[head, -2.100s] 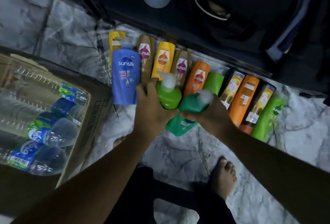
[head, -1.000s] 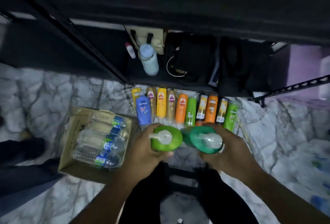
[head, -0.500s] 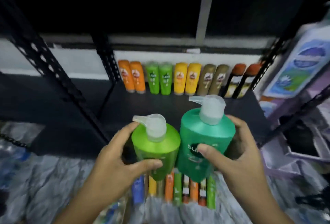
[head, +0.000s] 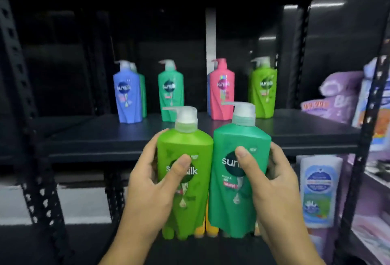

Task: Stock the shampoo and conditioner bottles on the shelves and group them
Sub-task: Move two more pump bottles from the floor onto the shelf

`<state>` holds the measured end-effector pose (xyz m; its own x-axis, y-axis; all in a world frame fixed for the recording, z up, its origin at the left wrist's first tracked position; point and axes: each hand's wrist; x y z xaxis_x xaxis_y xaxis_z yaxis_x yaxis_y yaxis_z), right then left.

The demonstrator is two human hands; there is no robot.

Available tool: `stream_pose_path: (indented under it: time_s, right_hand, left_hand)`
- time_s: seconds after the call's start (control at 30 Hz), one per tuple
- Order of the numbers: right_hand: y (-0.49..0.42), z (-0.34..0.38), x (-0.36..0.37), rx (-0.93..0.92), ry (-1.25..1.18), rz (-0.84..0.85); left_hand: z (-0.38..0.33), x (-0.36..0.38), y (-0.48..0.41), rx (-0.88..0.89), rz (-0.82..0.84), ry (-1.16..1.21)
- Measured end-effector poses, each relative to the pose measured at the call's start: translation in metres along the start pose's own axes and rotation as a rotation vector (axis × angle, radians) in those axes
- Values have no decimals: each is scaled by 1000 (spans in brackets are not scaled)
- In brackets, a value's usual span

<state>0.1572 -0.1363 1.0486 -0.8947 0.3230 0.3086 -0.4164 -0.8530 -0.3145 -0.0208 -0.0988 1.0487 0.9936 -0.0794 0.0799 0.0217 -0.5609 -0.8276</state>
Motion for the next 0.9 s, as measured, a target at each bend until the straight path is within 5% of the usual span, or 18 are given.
stream_pose_path:
  time_s: [0.43, 0.7, 0.9]
  right_hand:
    - [-141, 68, 19, -186, 153, -1]
    - [-196, 58, 7, -178, 299, -64]
    - [-199, 49, -9, -114, 441, 85]
  left_hand:
    - [14, 59, -153, 172, 1, 33]
    - [76, 85, -179, 106, -27, -64]
    - [99, 91, -183, 127, 17, -81]
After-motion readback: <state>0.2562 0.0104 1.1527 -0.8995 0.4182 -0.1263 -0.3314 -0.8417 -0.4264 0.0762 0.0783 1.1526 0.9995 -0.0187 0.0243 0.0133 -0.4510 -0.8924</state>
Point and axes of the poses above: each hand's wrist, its own y-axis away from the middle knuckle, its own x-axis out of the palm, z = x × y, and after that the axes turned 15 degrees about x, right-handed
